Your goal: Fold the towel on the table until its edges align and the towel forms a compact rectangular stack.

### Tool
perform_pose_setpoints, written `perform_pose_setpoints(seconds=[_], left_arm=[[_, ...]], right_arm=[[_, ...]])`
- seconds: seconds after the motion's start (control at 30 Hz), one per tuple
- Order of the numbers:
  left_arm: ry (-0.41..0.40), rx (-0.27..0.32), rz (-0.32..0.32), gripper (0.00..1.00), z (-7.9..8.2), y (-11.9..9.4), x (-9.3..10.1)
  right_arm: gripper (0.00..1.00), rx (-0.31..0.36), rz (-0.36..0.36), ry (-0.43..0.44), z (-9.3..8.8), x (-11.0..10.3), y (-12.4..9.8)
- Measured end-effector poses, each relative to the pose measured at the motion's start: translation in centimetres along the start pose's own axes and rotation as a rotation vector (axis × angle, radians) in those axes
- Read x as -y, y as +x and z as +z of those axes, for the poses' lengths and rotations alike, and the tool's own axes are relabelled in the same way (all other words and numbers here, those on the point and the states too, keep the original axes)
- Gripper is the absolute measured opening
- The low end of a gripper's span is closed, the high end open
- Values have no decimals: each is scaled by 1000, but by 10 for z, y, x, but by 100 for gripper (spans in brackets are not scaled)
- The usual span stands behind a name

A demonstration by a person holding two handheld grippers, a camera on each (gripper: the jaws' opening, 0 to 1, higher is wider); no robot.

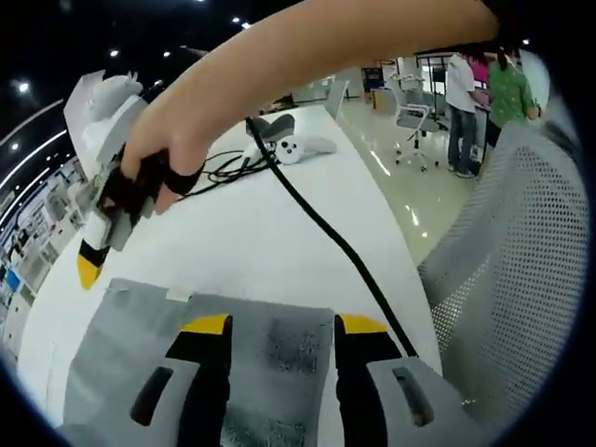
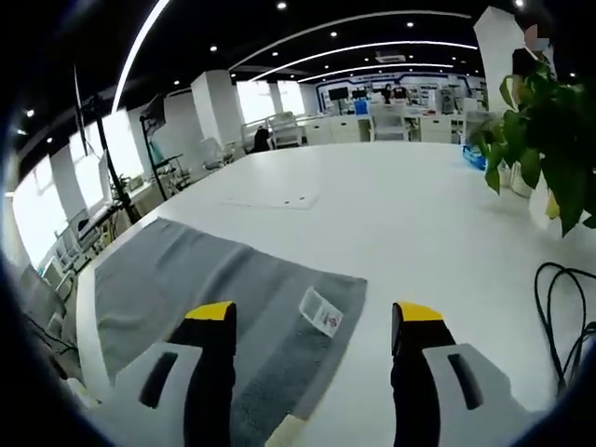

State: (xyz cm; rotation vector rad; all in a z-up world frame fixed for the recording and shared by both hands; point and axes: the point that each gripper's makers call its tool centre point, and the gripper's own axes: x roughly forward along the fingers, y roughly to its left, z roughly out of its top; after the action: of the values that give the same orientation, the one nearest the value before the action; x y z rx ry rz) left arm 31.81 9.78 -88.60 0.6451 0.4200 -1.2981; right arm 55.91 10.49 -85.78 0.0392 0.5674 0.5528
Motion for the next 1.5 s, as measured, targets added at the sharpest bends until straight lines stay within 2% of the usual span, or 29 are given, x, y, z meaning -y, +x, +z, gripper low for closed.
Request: perform_pose_setpoints(seconds=[0.4, 0.47, 0.5, 0.53, 0.63, 0.77, 0.97, 1.13, 1.2, 1.3, 1.43, 1.5], left_arm=[[-26, -2, -79, 32, -5, 21, 20], [-63, -15, -89, 32, -9, 24, 21], [-83, 11, -94, 32, -5, 26, 22], [-105, -2, -99, 31, -8, 26, 23], [-112, 15, -116, 28, -8, 27, 24], [-127, 21, -116, 26, -8, 26, 23], [-151, 21, -83, 9, -11, 28, 8], [-159, 33, -81, 8, -11, 28, 9], [-163, 39, -68, 8, -11, 28, 9], [-177, 44, -62, 8, -11, 27, 8], [-160, 36, -65, 8, -11, 28, 8], [-160, 35, -70, 8, -11, 28, 8]], right_arm=[[66, -39, 23, -14, -11, -3, 13], [66, -43, 23, -15, -12, -2, 15], [66, -43, 23, -15, -12, -1, 15], [65, -41, 24, -13, -13, 0, 16], [65, -43, 17, -10, -15, 4, 19], [63, -53, -2, 8, -19, 11, 23], [60, -58, -19, 32, -21, 16, 33], [55, -63, -33, -7, -16, 19, 40], [55, -36, -45, 14, -10, 23, 44], [53, -29, -63, 24, -8, 28, 47], [44, 18, -70, 105, 0, 29, 52], [42, 8, -90, 104, -2, 32, 53]])
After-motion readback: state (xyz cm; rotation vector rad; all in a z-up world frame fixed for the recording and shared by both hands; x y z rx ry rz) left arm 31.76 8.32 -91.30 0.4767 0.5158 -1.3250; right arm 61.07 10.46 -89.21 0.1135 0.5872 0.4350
